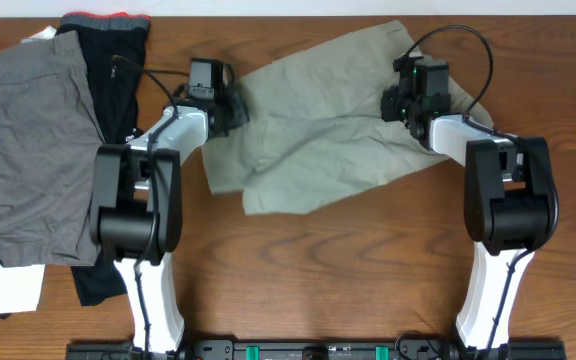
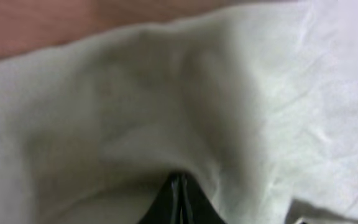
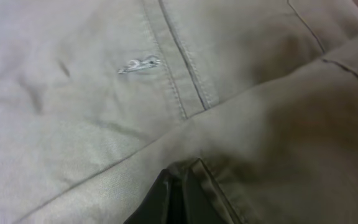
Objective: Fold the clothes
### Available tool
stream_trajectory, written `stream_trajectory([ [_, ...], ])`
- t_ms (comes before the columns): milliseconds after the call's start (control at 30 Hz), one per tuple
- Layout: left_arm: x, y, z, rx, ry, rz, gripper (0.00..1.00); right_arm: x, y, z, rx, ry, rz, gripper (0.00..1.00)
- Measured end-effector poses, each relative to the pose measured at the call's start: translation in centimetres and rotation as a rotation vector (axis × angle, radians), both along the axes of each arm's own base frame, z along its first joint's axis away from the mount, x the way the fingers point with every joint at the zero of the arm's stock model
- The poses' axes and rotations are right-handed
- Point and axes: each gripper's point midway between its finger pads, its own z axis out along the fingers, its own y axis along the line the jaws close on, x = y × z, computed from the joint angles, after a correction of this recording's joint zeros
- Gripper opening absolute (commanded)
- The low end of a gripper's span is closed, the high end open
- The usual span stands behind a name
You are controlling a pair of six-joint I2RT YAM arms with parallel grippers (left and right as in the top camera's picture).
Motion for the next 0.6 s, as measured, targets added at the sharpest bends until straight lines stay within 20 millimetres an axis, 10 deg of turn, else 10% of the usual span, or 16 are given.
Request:
stream_trajectory([
  [600, 7.1, 3.5, 1.0, 0.005, -0.206, 0.002, 0.10, -0.5, 1.5, 1.4, 0.082, 0.019, 0.000, 0.99],
])
